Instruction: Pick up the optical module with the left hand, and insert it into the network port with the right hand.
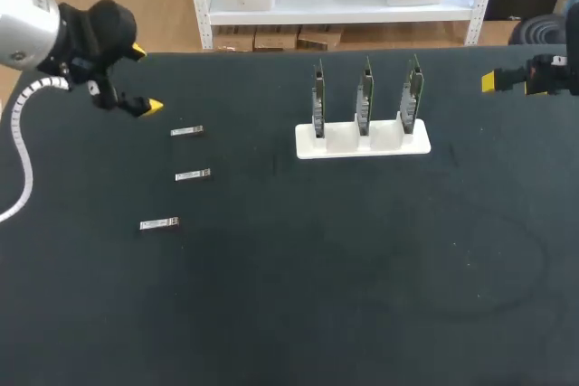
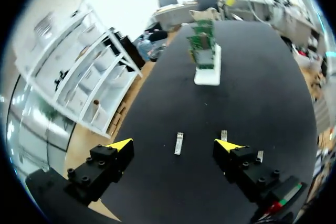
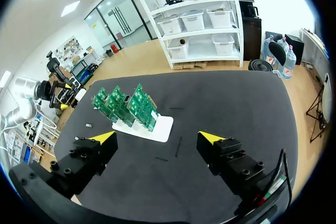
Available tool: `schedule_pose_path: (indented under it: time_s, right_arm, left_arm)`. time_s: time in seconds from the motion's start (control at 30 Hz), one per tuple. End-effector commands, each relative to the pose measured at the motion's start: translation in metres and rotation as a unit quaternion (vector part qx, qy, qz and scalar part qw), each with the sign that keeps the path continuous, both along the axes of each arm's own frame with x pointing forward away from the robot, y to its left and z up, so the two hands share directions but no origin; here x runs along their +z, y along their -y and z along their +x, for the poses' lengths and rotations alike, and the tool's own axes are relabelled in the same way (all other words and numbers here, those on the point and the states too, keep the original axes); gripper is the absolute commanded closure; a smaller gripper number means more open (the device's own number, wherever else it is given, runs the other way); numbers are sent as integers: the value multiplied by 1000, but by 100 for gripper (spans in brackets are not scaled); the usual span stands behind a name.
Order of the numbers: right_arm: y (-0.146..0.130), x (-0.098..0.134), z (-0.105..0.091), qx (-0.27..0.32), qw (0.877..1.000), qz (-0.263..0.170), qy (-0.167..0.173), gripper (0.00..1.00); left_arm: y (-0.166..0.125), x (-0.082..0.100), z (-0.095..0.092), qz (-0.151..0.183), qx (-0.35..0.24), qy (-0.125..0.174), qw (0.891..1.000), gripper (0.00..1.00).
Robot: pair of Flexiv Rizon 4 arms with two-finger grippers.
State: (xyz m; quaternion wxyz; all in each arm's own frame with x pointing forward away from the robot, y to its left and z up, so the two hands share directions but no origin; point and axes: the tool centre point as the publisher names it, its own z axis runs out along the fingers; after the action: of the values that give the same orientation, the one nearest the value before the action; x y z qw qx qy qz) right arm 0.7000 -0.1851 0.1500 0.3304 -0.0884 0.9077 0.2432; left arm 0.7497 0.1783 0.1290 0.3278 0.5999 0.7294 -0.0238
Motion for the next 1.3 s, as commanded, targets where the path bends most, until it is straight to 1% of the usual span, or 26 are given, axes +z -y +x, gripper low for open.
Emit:
schedule_pose_path:
  time_s: [0.03, 0.1, 0.13, 0.27, 0.3, 0.4, 0.43, 0.47, 0.53, 0.6, 0.77, 1.0, 1.1, 1.17, 1.23, 1.27, 1.3]
  right_arm:
    - [0, 0, 0, 0, 1000, 0, 0, 0]
    - [0, 0, 0, 0, 1000, 0, 0, 0]
    - [0, 0, 0, 0, 1000, 0, 0, 0]
    - [0, 0, 0, 0, 1000, 0, 0, 0]
    - [0, 0, 0, 0, 1000, 0, 0, 0]
    - [0, 0, 0, 0, 1000, 0, 0, 0]
    - [0, 0, 0, 0, 1000, 0, 0, 0]
    - [0, 0, 0, 0, 1000, 0, 0, 0]
    - [0, 0, 0, 0, 1000, 0, 0, 0]
    - [0, 0, 0, 0, 1000, 0, 0, 0]
    - [0, 0, 0, 0, 1000, 0, 0, 0]
    - [0, 0, 0, 0, 1000, 0, 0, 0]
    - [0, 0, 0, 0, 1000, 0, 0, 0]
    - [0, 0, 0, 0, 1000, 0, 0, 0]
    - [0, 0, 0, 0, 1000, 0, 0, 0]
    - [0, 0, 0, 0, 1000, 0, 0, 0]
    - [0, 0, 0, 0, 1000, 0, 0, 0]
  left_arm:
    - [1, -3, 10, 58, -17, -16, 998, 0]
    - [1, -4, 11, 73, -20, -5, 997, 0]
    - [2, -4, 13, 83, -21, -5, 996, 0]
    - [4, -6, 19, 108, -8, -14, 994, 0]
    - [5, -6, 20, 108, -9, -17, 994, 0]
    - [8, -8, 20, 131, -11, -29, 991, 0]
    - [9, -10, 19, 146, -9, -32, 989, 0]
    - [9, -12, 19, 149, -10, -34, 988, 0]
    - [8, -16, 20, 167, -4, -38, 985, 0]
    - [7, -18, 20, 171, 1, -45, 984, 0]
    - [4, -27, 19, 198, 5, -44, 979, 0]
    - [0, -47, 16, 207, 20, -61, 976, 0]
    - [1, -52, 16, 196, 20, -71, 978, 0]
    - [2, -56, 18, 195, 21, -77, 978, 0]
    - [3, -58, 21, 180, 23, -87, 980, 0]
    - [4, -60, 24, 184, 25, -99, 978, 0]
    - [5, -62, 25, 191, 23, -96, 977, 0]
